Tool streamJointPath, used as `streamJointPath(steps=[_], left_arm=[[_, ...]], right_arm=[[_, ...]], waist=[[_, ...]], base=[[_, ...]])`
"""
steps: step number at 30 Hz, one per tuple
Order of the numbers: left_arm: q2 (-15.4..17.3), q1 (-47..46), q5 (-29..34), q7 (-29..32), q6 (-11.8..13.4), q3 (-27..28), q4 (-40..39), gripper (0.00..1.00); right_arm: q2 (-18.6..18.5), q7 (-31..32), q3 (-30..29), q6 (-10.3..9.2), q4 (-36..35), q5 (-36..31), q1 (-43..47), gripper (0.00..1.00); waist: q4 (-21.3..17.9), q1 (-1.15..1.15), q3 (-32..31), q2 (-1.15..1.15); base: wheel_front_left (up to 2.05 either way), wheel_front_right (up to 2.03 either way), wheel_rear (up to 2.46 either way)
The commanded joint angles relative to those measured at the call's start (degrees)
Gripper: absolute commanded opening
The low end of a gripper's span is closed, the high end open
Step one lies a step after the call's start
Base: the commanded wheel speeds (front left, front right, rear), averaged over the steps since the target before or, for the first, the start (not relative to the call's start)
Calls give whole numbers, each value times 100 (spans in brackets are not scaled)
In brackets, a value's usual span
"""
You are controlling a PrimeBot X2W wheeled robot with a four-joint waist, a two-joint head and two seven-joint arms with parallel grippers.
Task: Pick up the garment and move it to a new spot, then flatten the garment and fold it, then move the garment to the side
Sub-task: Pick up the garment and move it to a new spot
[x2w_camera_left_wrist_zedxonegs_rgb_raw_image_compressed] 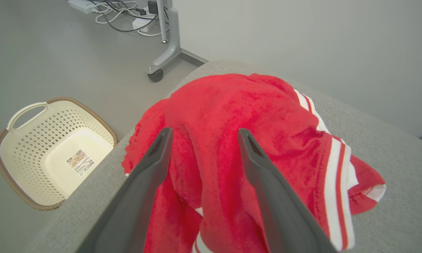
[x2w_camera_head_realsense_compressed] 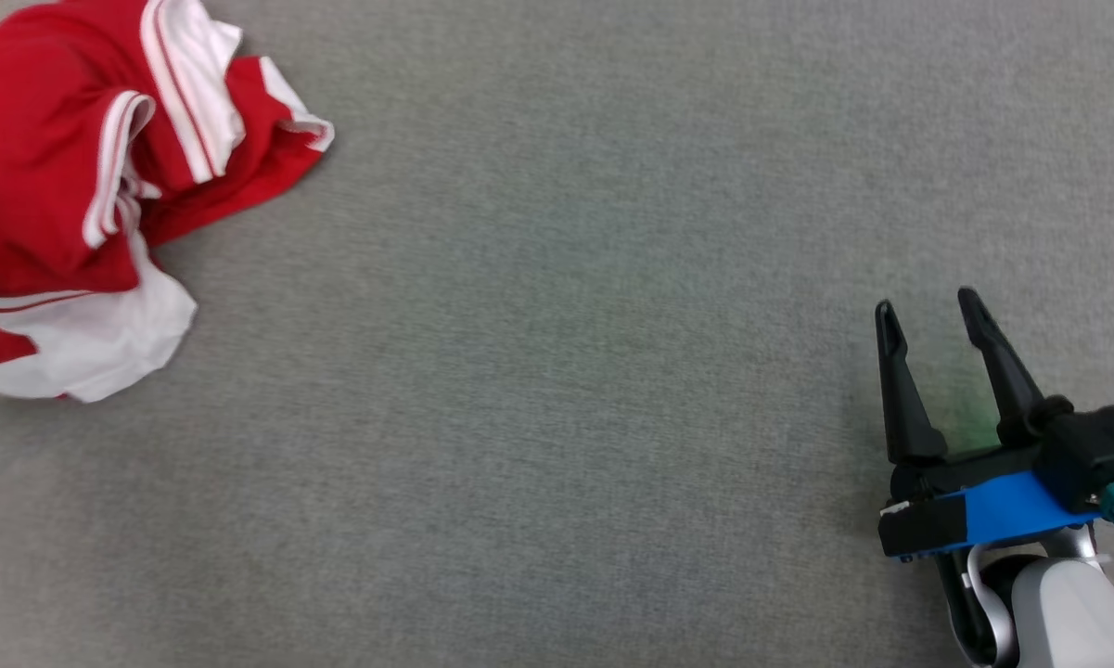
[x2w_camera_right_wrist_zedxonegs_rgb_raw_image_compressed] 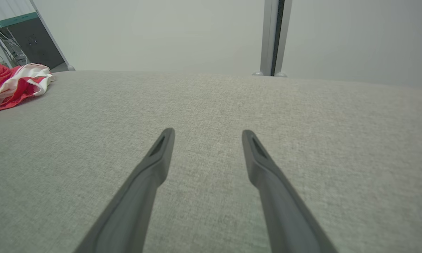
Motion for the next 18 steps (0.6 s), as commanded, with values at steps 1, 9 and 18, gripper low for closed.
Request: streamJointPath(steps=[1,9,18], left_arm=[[-11,-12,-40,26,55,32,55,100],[-16,212,-244,425,216,154,384,35],[297,65,-189,507,-52,26,-36,0]], right_arm=[[-24,11,3,3,-62,-25,-83,100],[-23,-80,5,3,-51,116,-122,100],[-23,-340,7,2,361,411,45,100]], waist=[[-56,-2,77,0],[-390,-2,212,0],[-398,-2,-633,0]], base=[[0,0,0],[0,0,0],[0,0,0]])
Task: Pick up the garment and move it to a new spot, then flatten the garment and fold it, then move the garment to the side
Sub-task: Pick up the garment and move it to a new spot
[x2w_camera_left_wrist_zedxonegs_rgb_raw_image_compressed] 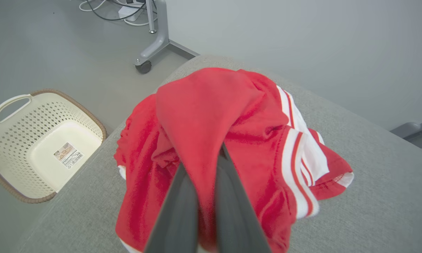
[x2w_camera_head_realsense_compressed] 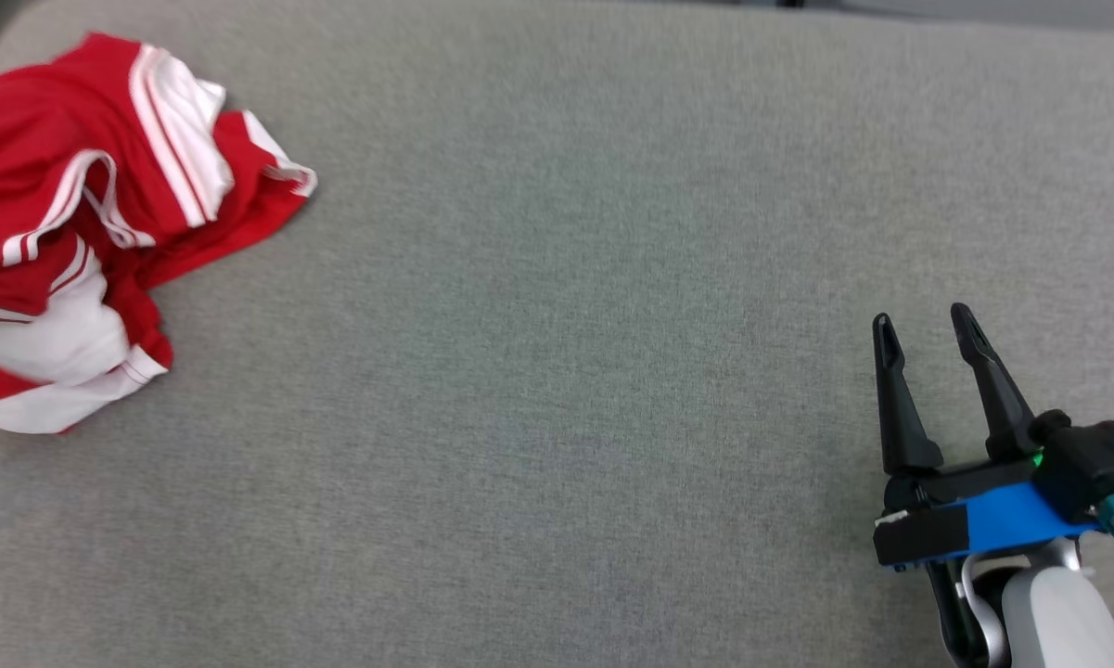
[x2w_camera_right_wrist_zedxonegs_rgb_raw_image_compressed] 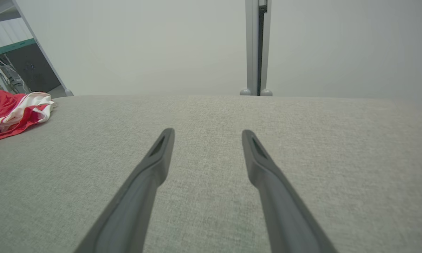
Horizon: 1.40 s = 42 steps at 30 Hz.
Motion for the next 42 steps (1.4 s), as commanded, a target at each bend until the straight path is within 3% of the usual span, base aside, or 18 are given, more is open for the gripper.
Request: streamJointPath(steps=[1,9,12,21,33,42], left_arm=[[94,-175,56,0,-63,-33,-145,0],[207,-795,73,88,-348,-441,-974,0],[84,-1253,-8,202,-440,-759,-1477,0],[-418,-1880,-458,424,-546,-1503,-2266,0],[-1042,-1124,-1076,687,-576,-2367,-2588,0],[-1474,-171,-870,135,-586,-3113,-1716,0]], right_arm=[[-22,-64,-12,1,67,90,78,100],[-23,-290,18,1,463,439,250,100],[-23,-366,59,1,638,580,372,100],[-22,-450,41,1,739,720,450,100],[-22,-481,78,1,743,730,421,100],[-22,-492,199,1,785,803,309,100]], waist=[[-106,1,-283,0],[-161,1,-1189,0],[-313,1,-1580,0],[-740,1,-1832,0],[-1542,1,-1783,0],[-1960,1,-1629,0]], base=[[0,0,0],[0,0,0],[0,0,0],[0,0,0],[0,0,0],[0,0,0]])
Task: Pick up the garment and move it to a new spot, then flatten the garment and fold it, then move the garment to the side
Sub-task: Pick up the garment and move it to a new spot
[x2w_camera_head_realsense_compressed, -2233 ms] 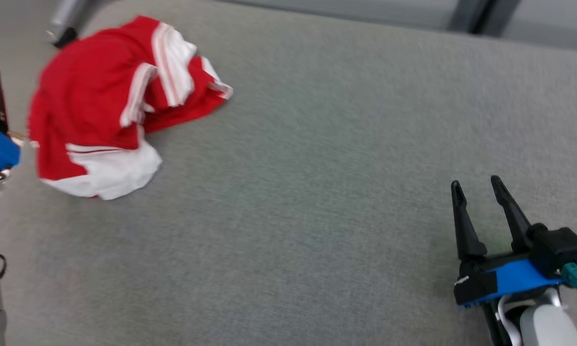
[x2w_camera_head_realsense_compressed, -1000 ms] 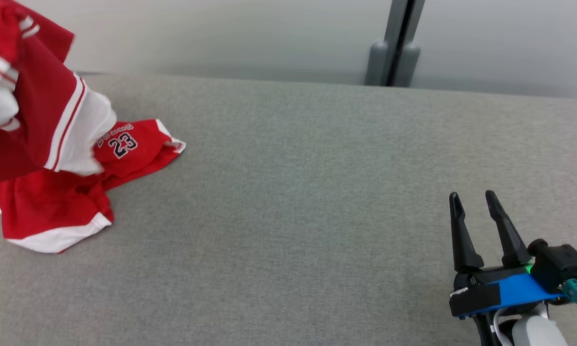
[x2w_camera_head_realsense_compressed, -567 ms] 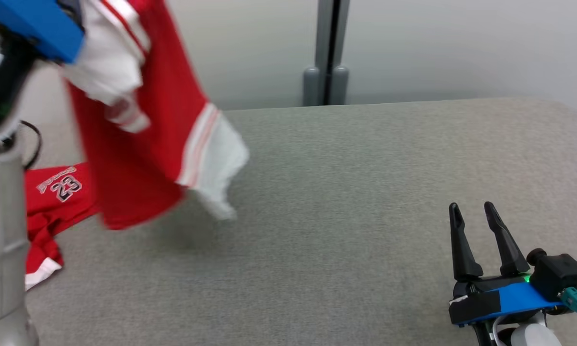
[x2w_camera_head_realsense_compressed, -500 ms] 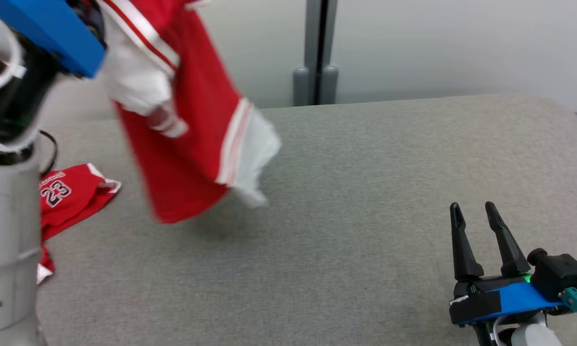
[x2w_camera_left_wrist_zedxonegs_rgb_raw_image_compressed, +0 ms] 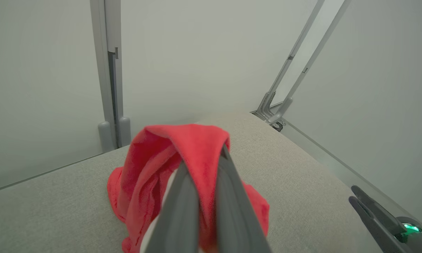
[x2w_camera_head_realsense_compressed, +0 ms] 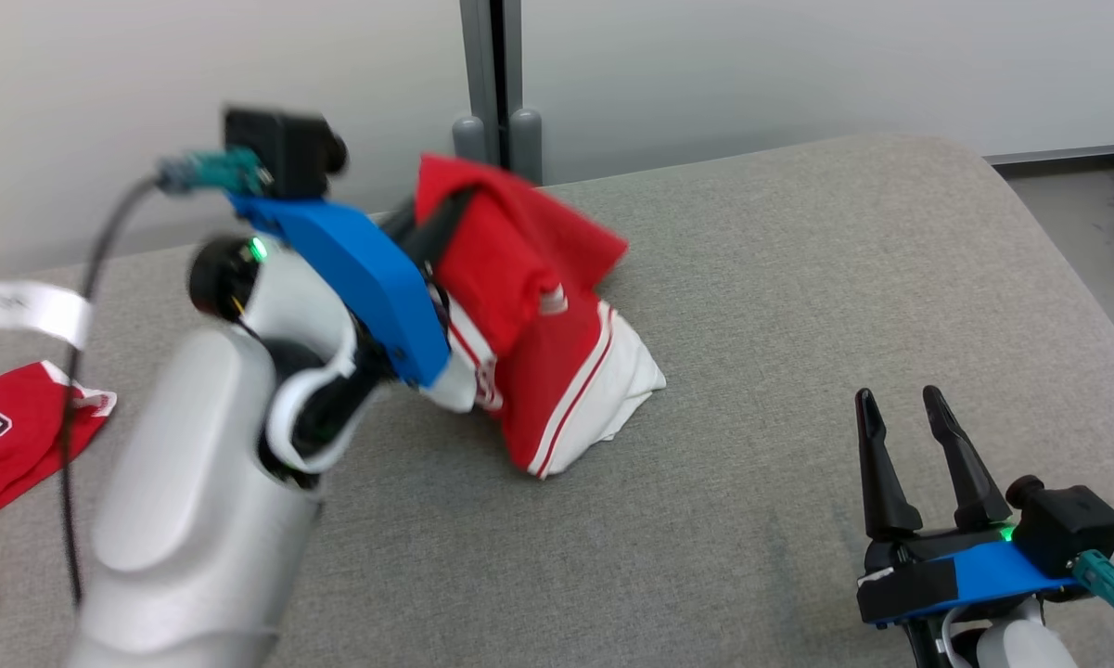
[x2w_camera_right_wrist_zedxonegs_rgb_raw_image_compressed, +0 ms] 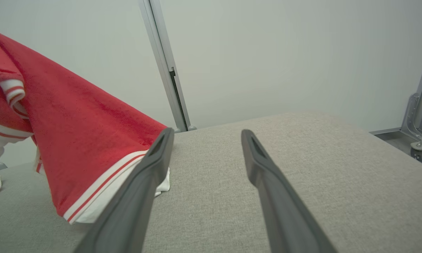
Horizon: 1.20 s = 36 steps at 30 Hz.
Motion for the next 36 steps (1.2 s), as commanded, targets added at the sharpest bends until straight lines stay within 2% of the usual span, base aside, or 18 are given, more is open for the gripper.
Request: streamJointPath(steps=[1,4,5,6,7,8,12,16,21,23,28,32,36], left_arm=[[-45,128,48,-120,-44,-26,110,0],[-324,481,173,-615,11,-179,732,0],[-382,586,250,-729,14,-277,965,12],[-425,650,332,-872,15,-352,1162,37],[-481,734,397,-1003,36,-443,1390,50],[-509,797,516,-1106,37,-551,1581,99],[-603,999,733,-1572,18,-849,2158,100],[-670,1178,714,-2171,5,-842,2232,100],[-620,1575,505,-2990,53,-523,1786,100],[-439,1770,608,-3307,163,-393,1554,100],[-269,2305,573,-4017,407,-27,1022,100],[-54,2590,813,-4330,490,232,632,100],[-20,2842,1103,-4393,560,605,216,100]], right_arm=[[-20,-27,4,3,11,57,-84,100],[-21,-32,-14,3,24,64,-54,100],[-21,-33,-6,3,25,63,-53,100],[-21,-33,-5,3,23,55,-51,100],[-21,-32,2,3,22,44,-51,100],[-21,-32,3,3,22,29,-51,100],[-21,-34,-10,3,19,-12,-5,100],[-21,-34,-76,3,7,-21,99,100],[-21,19,-151,3,-61,-75,225,100],[-20,62,-192,3,-104,-115,284,100],[-20,189,-281,3,-224,-177,389,100],[-21,265,-351,3,-323,-203,431,100],[-22,319,-393,3,-358,-195,481,100]], waist=[[-21,-1,9,0],[-55,-1,39,0],[-67,-1,34,0],[-76,-1,33,0],[-84,-1,27,0],[-92,-1,21,0],[-78,-1,-48,0],[48,-1,-149,0],[276,-1,-275,0],[393,-1,-329,0],[681,-1,-468,0],[884,-1,-534,0],[1021,-1,-569,0]], base=[[0,0,0],[0,0,0],[0,0,0],[0,0,0],[0,0,0],[0,0,0],[0,0,0],[0,0,0],[0,0,0],[0,0,0],[0,0,0],[0,0,0],[0,0,0]])
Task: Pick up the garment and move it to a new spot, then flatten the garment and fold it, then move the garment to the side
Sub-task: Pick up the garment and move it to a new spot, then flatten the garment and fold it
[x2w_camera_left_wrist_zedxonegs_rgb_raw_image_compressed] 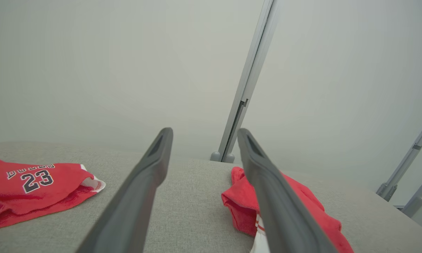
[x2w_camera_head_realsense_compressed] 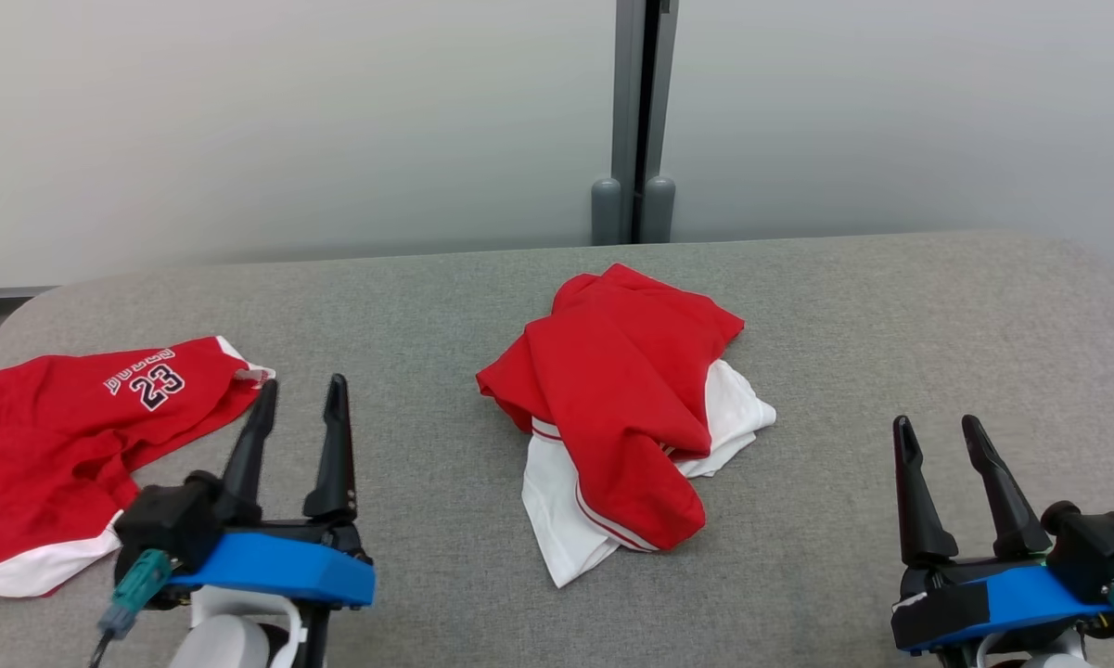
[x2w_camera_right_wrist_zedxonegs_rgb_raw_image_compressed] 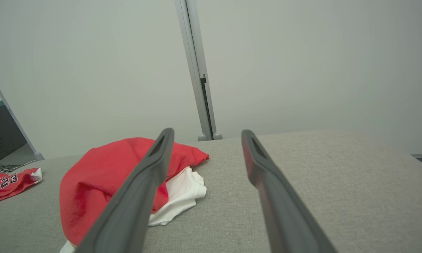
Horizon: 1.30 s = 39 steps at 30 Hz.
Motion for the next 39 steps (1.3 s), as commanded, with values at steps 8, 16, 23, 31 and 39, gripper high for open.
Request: streamJointPath(steps=[8,16,23,31,39], left_arm=[[88,670,871,-31,104,658,-310,100],[255,983,1064,-32,90,806,52,100],[239,1063,1015,7,115,819,269,100],[243,953,981,51,82,722,268,100],[226,954,977,16,69,697,147,100]], right_arm=[[-23,66,-6,3,74,-101,131,100],[-22,147,-137,3,273,-154,204,100],[-23,193,-161,3,407,-122,208,100],[-23,205,-95,3,424,-52,146,100],[-23,324,-83,3,505,9,20,100]], waist=[[19,1,-24,0],[-73,1,-59,0],[-77,1,-82,0],[-45,1,-46,0],[-41,1,2,0]], base=[[0,0,0],[0,0,0],[0,0,0],[0,0,0],[0,0,0]])
